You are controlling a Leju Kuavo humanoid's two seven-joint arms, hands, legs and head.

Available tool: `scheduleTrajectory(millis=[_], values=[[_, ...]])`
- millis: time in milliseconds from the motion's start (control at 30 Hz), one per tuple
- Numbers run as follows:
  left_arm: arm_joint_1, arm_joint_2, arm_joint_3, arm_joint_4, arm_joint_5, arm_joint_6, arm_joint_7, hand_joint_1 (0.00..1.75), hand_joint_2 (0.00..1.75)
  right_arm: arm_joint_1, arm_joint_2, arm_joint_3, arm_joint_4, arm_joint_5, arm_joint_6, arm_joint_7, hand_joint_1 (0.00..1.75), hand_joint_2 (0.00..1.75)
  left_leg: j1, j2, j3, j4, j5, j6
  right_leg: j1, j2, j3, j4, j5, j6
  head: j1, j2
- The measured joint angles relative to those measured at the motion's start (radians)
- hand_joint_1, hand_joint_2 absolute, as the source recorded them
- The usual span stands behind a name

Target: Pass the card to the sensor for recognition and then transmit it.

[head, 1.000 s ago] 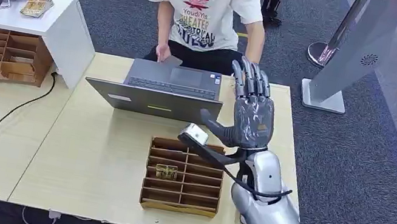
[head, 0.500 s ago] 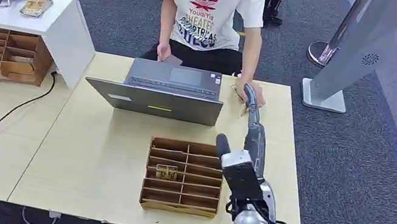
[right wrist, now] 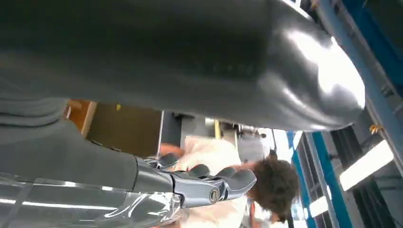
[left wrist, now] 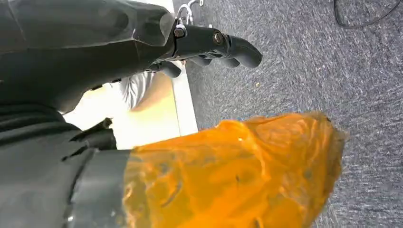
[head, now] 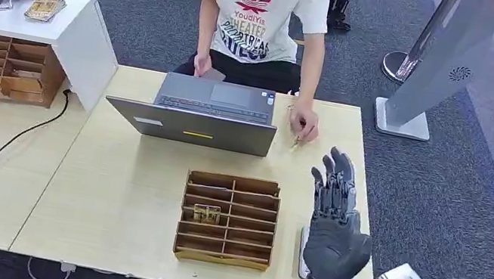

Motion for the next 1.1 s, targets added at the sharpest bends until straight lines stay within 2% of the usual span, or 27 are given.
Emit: scheduleTrajectory(millis=[133, 267, 567, 1100], values=[[0.000, -0.003, 0.009, 0.000, 0.005, -0.001, -0.002, 0.00, 0.00, 0.054, -0.010, -0.018, -0.009, -0.046, 0.126, -0.005, 0.00, 0.00, 0.000, 0.000, 0.000, 0.000, 0.000, 0.000, 0.000, 0.000, 0.000, 0.000, 0.000, 0.000, 0.000, 0.000], [0.000, -0.007, 0.018, 0.000, 0.005, -0.003, -0.007, 0.00, 0.00, 0.097, -0.029, -0.020, 0.000, -0.053, 0.187, -0.014, 0.00, 0.00, 0.000, 0.000, 0.000, 0.000, 0.000, 0.000, 0.000, 0.000, 0.000, 0.000, 0.000, 0.000, 0.000, 0.000], [-0.001, -0.008, 0.026, 0.000, -0.001, -0.003, -0.007, 0.00, 0.00, 0.142, -0.089, -0.015, 0.051, -0.034, 0.206, -0.022, 0.00, 0.00, 0.000, 0.000, 0.000, 0.000, 0.000, 0.000, 0.000, 0.000, 0.000, 0.000, 0.000, 0.000, 0.000, 0.000], [-0.001, -0.008, 0.026, 0.000, -0.006, -0.001, -0.007, 0.00, 0.00, 0.151, -0.143, -0.006, 0.116, -0.042, 0.211, -0.027, 0.00, 0.00, 0.000, 0.000, -0.001, 0.000, 0.000, 0.000, 0.000, 0.000, 0.000, 0.000, 0.000, 0.000, 0.000, 0.000]])
